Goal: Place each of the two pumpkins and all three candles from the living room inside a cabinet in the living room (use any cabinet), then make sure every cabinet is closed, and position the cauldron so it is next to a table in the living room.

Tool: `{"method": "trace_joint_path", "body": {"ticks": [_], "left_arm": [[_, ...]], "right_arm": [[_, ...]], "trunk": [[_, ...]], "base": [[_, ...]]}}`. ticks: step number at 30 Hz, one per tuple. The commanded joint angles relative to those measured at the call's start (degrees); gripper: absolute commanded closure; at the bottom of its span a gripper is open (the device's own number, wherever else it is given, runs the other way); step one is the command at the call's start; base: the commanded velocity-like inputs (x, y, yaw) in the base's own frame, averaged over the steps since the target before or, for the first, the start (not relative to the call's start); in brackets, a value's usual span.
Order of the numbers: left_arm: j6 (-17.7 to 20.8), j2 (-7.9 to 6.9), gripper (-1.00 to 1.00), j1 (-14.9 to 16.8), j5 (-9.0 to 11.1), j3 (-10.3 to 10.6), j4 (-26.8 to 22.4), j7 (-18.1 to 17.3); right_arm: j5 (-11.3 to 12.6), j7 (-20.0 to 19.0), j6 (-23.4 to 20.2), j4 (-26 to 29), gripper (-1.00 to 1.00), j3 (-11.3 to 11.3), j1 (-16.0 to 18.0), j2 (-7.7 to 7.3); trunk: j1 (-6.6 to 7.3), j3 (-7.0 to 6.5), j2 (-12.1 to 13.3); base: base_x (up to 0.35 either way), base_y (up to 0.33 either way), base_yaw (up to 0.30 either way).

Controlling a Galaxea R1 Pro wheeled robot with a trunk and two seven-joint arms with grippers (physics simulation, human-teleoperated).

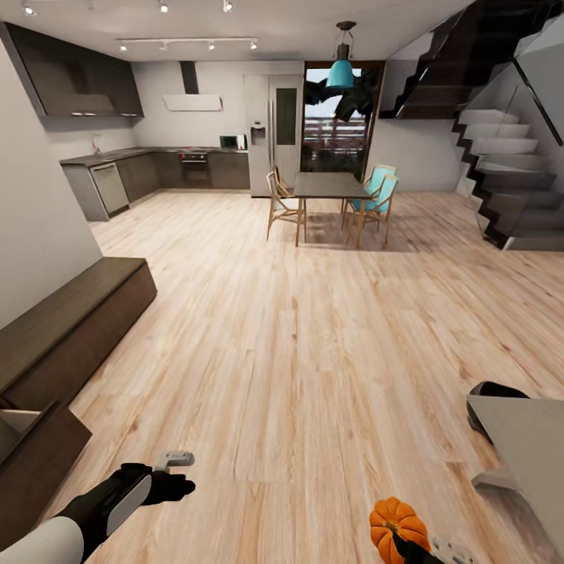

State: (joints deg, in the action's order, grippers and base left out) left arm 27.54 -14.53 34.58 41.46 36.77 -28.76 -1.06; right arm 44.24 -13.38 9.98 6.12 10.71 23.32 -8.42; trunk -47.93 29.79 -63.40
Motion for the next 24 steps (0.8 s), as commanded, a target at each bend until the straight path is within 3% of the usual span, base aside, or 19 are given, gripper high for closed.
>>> {"method": "trace_joint_path", "body": {"ticks": [1, 24], "left_arm": [[0.1, -0.04, -1.0, 0.0, 0.0, 0.2, 0.0, -0.1], [0.1, 0.01, -1.0, 0.0, 0.0, 0.2, -0.1, -0.1]], "right_arm": [[0.6, -0.2, 0.2, -0.1, 1.0, 0.4, 0.1, -0.02], [0.6, -0.2, 0.2, -0.1, 1.0, 0.4, 0.1, -0.02]], "trunk": [[-0.04, 0.05, 0.0], [-0.04, 0.05, 0.0]], "base": [[0.333, 0.0, 0.0], [0.333, 0.0, 0.0]]}}
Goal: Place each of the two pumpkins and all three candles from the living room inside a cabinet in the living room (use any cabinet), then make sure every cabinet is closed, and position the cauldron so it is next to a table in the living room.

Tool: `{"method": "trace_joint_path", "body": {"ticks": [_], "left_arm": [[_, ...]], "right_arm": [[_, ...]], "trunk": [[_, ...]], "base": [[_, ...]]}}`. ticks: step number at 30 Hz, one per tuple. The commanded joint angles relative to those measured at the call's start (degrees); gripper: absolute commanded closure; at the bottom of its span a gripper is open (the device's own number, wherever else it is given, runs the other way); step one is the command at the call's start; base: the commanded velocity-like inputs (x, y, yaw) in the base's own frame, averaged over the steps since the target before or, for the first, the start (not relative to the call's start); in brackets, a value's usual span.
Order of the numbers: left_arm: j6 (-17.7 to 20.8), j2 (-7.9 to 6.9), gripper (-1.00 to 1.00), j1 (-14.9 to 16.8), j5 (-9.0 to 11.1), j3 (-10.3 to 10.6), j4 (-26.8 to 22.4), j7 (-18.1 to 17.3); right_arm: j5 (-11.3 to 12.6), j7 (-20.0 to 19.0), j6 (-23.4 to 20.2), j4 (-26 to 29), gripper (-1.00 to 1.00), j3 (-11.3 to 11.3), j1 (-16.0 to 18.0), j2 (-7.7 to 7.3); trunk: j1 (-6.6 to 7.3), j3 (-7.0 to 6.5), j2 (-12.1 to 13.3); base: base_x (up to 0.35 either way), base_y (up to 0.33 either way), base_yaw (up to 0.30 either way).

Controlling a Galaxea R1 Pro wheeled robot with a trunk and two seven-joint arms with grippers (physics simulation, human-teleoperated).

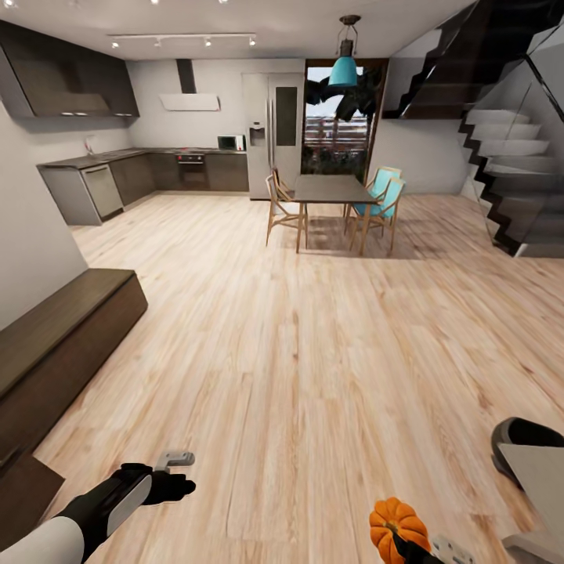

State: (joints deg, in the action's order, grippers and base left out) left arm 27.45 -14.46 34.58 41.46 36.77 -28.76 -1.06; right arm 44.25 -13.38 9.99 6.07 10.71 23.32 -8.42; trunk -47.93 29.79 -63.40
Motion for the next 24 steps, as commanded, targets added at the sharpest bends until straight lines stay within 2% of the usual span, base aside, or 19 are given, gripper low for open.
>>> {"method": "trace_joint_path", "body": {"ticks": [1, 24], "left_arm": [[0.1, -0.07, -1.0, 0.0, 0.0, 0.3, -0.1, -0.1], [0.1, -0.04, -1.0, 0.0, 0.0, 0.3, -0.1, -0.1]], "right_arm": [[0.6, -0.2, 0.2, -0.1, 1.0, 0.4, 0.1, -0.02], [0.6, -0.2, 0.2, -0.1, 1.0, 0.4, 0.1, 0.07]], "trunk": [[-0.04, 0.05, 0.0], [-0.04, 0.05, 0.0]], "base": [[0.333, 0.0, 0.0], [0.333, 0.0, 0.0]]}}
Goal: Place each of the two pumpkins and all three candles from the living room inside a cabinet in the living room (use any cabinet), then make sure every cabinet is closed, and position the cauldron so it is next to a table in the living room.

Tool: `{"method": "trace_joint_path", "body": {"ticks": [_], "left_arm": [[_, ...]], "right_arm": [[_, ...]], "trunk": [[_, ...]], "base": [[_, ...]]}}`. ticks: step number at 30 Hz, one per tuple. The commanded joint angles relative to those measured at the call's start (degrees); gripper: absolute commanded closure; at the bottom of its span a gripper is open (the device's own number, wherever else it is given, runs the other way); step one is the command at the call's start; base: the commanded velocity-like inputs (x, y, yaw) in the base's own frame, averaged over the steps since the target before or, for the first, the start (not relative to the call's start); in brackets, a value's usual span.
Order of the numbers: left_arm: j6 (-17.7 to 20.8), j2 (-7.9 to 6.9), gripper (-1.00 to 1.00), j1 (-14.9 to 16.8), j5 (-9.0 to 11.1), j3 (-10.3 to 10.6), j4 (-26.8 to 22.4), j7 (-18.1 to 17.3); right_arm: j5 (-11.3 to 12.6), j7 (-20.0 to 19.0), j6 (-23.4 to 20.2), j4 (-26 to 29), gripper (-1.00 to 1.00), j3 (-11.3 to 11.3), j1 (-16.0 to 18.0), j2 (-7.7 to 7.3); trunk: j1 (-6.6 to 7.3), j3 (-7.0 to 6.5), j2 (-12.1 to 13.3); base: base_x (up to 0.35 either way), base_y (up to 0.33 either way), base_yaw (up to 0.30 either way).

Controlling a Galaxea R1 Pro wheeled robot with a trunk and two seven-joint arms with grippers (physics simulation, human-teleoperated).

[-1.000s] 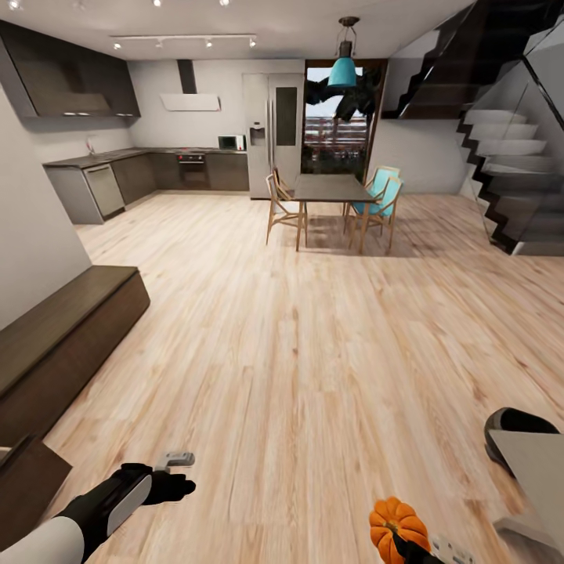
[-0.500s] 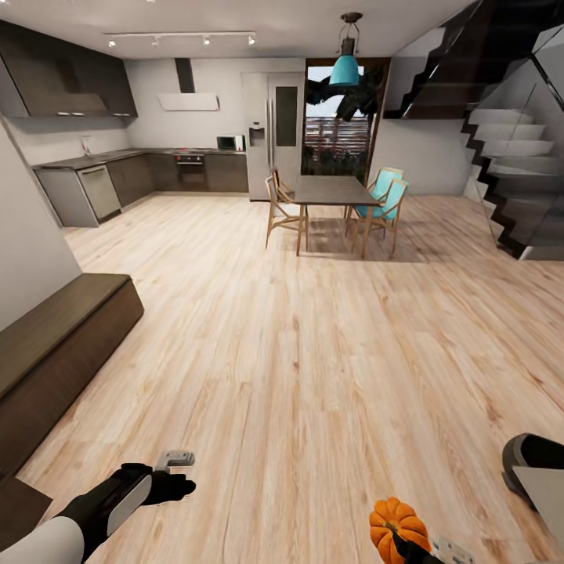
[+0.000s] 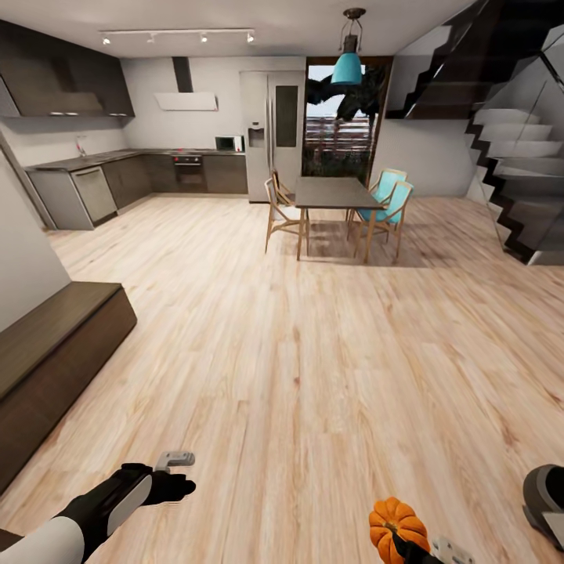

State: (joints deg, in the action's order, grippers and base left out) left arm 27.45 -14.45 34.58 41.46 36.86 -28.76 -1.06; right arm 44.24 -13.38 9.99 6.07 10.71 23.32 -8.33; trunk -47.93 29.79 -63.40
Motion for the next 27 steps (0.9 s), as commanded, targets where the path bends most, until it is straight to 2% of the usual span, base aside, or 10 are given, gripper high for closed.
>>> {"method": "trace_joint_path", "body": {"ticks": [1, 13, 27], "left_arm": [[0.1, -0.06, -1.0, 0.0, 0.0, 0.2, -0.1, -0.1], [0.1, -0.06, -1.0, 0.0, -0.1, 0.2, -0.1, 0.0], [0.1, -0.06, -1.0, 0.0, -0.1, 0.2, -0.1, 0.0]], "right_arm": [[0.6, -0.2, 0.2, -0.1, 1.0, 0.4, 0.1, -0.02], [0.7, -0.2, 0.2, -0.1, 1.0, 0.4, 0.1, -0.02], [0.7, -0.2, 0.3, 0.0, 1.0, 0.4, 0.1, 0.68]], "trunk": [[-0.04, 0.05, 0.0], [-0.04, 0.05, 0.0], [-0.04, 0.05, 0.0]], "base": [[0.333, 0.0, 0.0], [0.333, 0.0, 0.0], [0.332, 0.0, 0.0]]}}
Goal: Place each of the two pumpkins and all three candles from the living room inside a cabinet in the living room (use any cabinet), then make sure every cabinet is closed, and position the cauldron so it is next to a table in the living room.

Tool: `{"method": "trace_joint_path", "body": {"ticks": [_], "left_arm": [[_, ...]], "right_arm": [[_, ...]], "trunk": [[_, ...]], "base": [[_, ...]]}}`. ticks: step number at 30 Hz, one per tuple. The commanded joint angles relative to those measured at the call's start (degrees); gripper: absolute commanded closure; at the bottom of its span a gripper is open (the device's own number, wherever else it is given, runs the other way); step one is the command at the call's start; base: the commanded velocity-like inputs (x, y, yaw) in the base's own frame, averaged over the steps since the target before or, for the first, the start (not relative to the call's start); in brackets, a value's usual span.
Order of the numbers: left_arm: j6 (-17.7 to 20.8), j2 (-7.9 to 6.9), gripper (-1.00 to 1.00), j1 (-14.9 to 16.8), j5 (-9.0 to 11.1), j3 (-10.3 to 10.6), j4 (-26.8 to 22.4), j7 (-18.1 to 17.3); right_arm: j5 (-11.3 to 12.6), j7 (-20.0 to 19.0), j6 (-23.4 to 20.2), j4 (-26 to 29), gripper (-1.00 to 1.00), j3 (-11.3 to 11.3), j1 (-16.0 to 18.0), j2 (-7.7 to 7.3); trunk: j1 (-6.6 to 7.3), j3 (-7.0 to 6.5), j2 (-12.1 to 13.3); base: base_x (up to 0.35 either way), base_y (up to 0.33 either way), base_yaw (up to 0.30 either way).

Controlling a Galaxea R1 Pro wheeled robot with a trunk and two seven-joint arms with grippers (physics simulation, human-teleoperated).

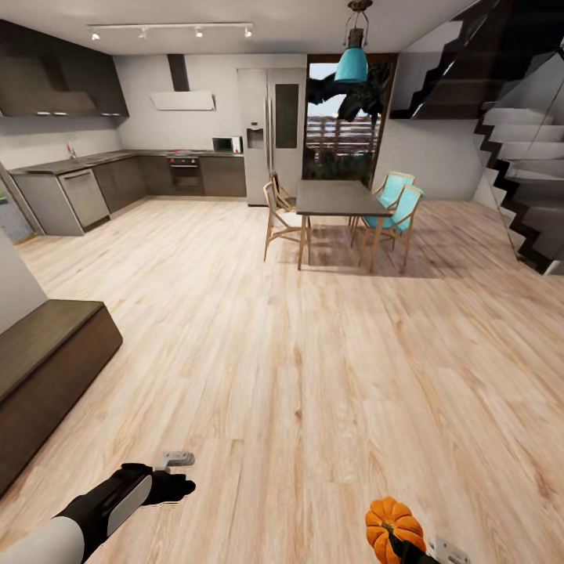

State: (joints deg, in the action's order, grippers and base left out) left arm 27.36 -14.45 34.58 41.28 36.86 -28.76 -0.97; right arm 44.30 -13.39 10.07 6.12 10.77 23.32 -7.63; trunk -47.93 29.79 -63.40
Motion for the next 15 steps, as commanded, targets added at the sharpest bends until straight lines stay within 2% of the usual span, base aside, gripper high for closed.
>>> {"method": "trace_joint_path", "body": {"ticks": [1, 15], "left_arm": [[0.1, -0.06, -1.0, 0.0, 0.0, 0.2, -0.1, -0.1], [0.1, 0.02, -1.0, 0.0, 0.0, 0.2, -0.1, -0.1]], "right_arm": [[0.6, -0.2, 0.2, -0.1, 1.0, 0.4, 0.1, -0.01], [0.6, -0.2, 0.2, -0.1, 1.0, 0.3, 0.1, -0.01]], "trunk": [[-0.04, 0.05, 0.0], [-0.04, 0.05, 0.0]], "base": [[0.331, 0.0, 0.0], [0.329, 0.0, 0.0]]}}
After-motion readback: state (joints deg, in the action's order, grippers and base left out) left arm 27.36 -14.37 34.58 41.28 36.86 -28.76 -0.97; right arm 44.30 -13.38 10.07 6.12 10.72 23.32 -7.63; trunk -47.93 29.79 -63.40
